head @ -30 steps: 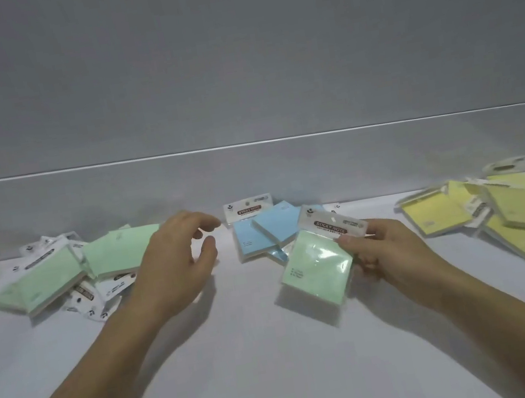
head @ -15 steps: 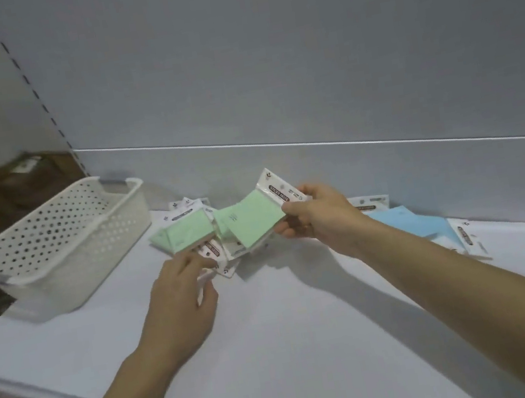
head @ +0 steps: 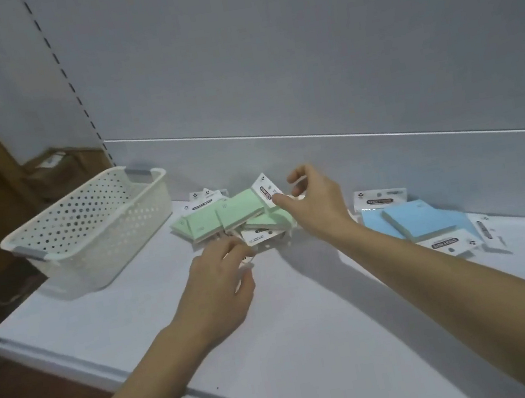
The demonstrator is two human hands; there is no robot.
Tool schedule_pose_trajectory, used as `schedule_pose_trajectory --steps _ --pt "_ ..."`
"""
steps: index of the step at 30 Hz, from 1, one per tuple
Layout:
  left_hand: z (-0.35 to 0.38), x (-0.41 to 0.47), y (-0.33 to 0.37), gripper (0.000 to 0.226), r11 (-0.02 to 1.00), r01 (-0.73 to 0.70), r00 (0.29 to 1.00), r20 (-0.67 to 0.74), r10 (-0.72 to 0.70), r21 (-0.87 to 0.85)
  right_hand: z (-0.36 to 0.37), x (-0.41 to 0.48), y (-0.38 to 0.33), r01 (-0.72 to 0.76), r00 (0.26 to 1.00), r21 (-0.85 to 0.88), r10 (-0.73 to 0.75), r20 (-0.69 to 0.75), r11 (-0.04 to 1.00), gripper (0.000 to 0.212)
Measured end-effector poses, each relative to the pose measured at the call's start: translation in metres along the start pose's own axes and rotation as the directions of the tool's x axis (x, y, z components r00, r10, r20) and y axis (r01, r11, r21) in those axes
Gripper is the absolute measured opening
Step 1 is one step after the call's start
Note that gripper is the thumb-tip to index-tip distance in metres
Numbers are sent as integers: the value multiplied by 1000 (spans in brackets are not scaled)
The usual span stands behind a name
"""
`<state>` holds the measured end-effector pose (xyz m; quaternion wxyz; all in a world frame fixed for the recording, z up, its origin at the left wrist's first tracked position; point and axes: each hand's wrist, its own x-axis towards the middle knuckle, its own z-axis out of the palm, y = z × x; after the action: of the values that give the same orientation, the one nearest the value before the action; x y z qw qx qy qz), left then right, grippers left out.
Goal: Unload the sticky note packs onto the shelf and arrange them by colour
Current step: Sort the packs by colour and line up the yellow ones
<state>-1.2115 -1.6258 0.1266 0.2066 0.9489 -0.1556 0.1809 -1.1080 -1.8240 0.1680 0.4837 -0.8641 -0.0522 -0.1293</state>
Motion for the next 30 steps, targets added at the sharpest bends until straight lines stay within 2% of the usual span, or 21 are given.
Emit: schedule_pose_trajectory --steps 4,7,11,16,22,25,30 --pt "5 18 29 27 991 -133 991 27 133 -2 -54 -34 27 174 984 -127 -168 52 977 17" --pt "18 42 64 29 968 -252 965 73 253 -20 -111 -67 56 232 973 -283 -224 63 931 21" --pt "51 77 122 34 922 -386 911 138 388 -42 -200 -110 91 201 976 -518 -216 32 831 29" --pt "93 95 208 35 852 -512 828 202 523 -104 -309 -162 128 74 982 -638 -167 -87 767 32" --pt "126 101 308 50 843 -515 810 233 539 -156 -420 -200 172 -78 986 -633 -33 -163 770 33" --pt "138 105 352 60 860 -486 816 270 511 -158 -465 -206 191 -89 986 -627 -19 -163 774 33" --pt "163 112 409 62 896 -411 861 251 443 -171 -513 -196 224 -94 986 -557 -1 -168 825 34"
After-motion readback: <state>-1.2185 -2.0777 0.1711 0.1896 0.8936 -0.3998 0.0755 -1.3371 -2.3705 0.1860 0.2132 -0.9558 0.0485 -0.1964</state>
